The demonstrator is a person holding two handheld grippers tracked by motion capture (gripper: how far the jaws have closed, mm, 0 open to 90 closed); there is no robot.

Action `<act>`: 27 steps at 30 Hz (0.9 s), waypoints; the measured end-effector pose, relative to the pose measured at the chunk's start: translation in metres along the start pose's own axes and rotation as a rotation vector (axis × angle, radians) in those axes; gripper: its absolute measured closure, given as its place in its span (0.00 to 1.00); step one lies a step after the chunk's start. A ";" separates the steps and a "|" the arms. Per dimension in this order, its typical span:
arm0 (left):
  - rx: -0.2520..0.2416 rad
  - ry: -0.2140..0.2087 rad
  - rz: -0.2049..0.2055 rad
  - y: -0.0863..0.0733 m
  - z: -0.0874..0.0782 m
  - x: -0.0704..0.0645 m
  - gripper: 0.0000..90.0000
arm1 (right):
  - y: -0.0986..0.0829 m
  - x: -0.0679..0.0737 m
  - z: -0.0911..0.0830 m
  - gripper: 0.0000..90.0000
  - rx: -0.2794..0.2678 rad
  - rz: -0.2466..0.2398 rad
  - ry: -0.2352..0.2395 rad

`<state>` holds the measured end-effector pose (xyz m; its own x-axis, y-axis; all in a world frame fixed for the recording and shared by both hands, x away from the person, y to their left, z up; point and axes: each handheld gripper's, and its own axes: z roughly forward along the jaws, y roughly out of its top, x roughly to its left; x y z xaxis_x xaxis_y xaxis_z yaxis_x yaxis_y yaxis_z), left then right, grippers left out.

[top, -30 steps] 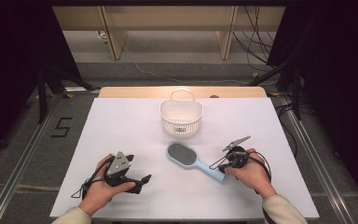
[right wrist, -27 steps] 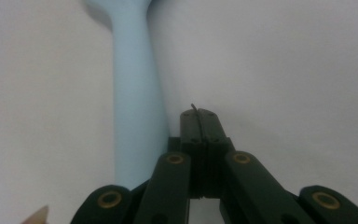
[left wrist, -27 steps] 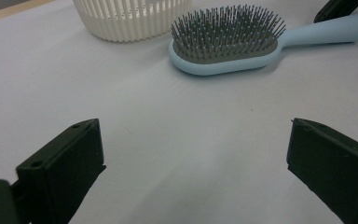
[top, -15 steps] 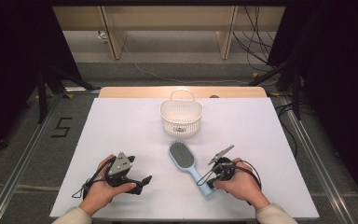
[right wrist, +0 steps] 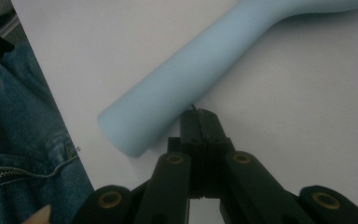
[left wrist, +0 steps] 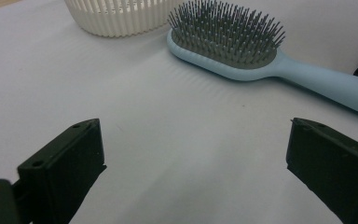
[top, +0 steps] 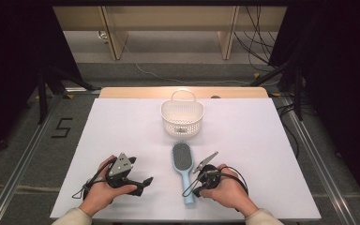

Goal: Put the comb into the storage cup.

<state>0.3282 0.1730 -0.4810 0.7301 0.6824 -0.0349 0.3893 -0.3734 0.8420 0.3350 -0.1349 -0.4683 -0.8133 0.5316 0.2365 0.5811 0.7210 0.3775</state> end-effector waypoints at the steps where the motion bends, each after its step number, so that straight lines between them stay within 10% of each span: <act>1: -0.001 -0.002 -0.003 0.000 0.000 0.000 0.04 | 0.000 0.000 0.000 1.00 0.000 0.000 0.000; 27: -0.005 0.027 -0.077 0.001 -0.008 0.005 0.02 | 0.044 0.032 0.032 1.00 -0.081 -0.035 -0.050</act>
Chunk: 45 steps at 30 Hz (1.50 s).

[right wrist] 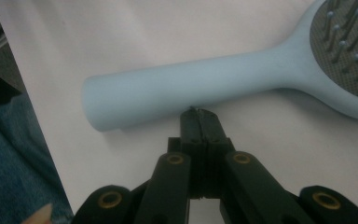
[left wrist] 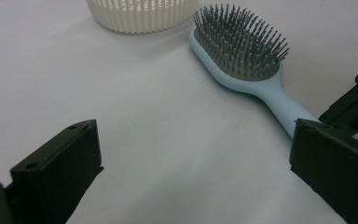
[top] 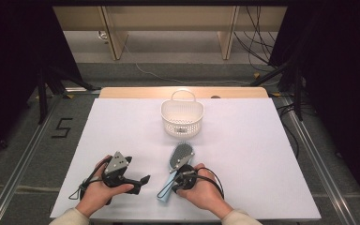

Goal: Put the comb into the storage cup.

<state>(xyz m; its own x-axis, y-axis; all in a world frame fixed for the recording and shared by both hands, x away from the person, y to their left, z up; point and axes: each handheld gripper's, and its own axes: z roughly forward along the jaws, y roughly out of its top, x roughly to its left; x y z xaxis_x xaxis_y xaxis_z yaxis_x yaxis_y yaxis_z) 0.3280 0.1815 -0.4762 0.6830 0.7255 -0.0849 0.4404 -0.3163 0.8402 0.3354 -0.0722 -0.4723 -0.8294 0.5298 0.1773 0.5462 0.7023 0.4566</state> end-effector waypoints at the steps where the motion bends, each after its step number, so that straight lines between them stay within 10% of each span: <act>1: 0.000 0.001 -0.005 0.000 0.000 0.000 0.02 | 0.001 0.001 0.002 1.00 -0.001 0.001 -0.003; 25: 0.009 -0.010 -0.005 0.000 -0.001 -0.001 0.08 | 0.021 0.002 0.021 1.00 -0.112 -0.033 -0.053; 45: 0.001 -0.002 -0.001 0.000 -0.002 0.000 0.09 | -0.010 -0.017 -0.031 0.36 -0.355 -0.158 -0.064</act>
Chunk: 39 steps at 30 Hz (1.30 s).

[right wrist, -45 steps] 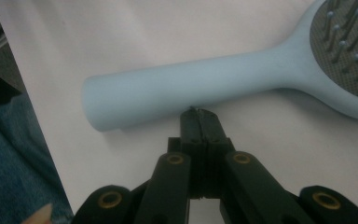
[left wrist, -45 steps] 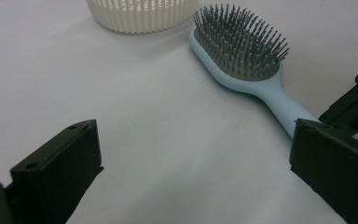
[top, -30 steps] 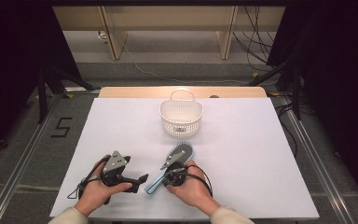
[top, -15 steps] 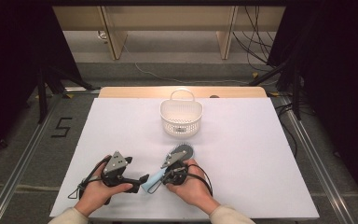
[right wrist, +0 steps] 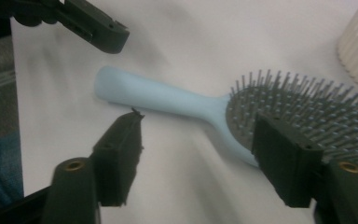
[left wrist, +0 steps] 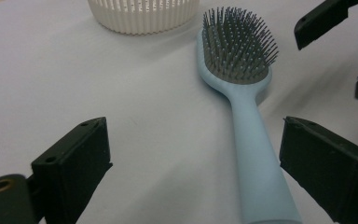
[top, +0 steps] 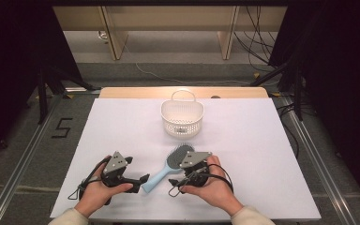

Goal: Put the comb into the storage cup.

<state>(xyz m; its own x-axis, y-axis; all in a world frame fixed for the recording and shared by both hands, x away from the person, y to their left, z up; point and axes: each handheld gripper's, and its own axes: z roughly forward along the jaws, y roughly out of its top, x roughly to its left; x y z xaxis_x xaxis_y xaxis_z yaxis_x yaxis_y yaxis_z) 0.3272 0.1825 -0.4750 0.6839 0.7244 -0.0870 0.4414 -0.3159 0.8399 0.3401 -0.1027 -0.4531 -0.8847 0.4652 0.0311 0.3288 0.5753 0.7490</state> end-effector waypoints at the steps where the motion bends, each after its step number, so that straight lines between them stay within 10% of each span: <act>1: 0.001 0.002 0.001 0.000 0.000 0.000 0.09 | -0.005 -0.006 -0.008 0.32 -0.043 0.009 0.004; 16: -0.001 0.014 -0.014 -0.001 0.000 0.003 0.09 | -0.055 -0.046 -0.071 0.18 -0.227 0.072 -0.119; 39: 0.086 0.048 0.024 0.011 0.004 -0.013 0.17 | -0.103 -0.062 -0.113 0.17 -0.264 0.123 -0.249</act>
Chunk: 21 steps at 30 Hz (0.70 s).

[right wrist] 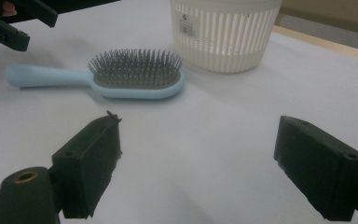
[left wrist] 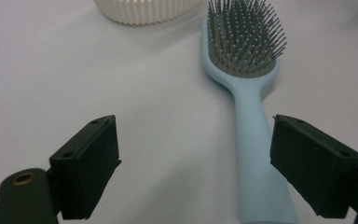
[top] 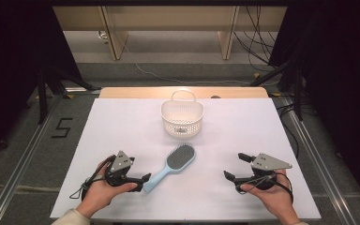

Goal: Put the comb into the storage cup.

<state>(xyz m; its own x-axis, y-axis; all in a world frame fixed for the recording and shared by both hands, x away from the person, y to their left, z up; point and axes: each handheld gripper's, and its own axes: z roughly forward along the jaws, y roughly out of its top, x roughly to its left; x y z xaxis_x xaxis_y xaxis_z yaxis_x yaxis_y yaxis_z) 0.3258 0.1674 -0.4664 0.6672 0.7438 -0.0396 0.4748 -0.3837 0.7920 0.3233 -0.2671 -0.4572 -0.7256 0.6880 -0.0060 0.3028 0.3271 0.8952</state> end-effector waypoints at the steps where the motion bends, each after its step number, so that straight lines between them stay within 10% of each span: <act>1: 0.003 0.000 0.001 0.001 0.001 -0.001 0.17 | 0.000 0.000 0.000 0.17 0.000 0.000 0.000; 21: 0.150 -0.029 0.040 0.036 0.026 -0.014 0.19 | -0.004 0.002 -0.007 0.18 -0.021 0.025 -0.029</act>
<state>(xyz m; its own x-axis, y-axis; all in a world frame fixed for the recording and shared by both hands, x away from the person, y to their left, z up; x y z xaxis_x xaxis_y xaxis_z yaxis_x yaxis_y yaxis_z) 0.3483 0.1291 -0.4533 0.7025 0.7111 -0.0286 0.5265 -0.4922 0.6932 0.3162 -0.2718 -0.4579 -0.6995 0.7146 0.0041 0.3075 0.2958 0.9044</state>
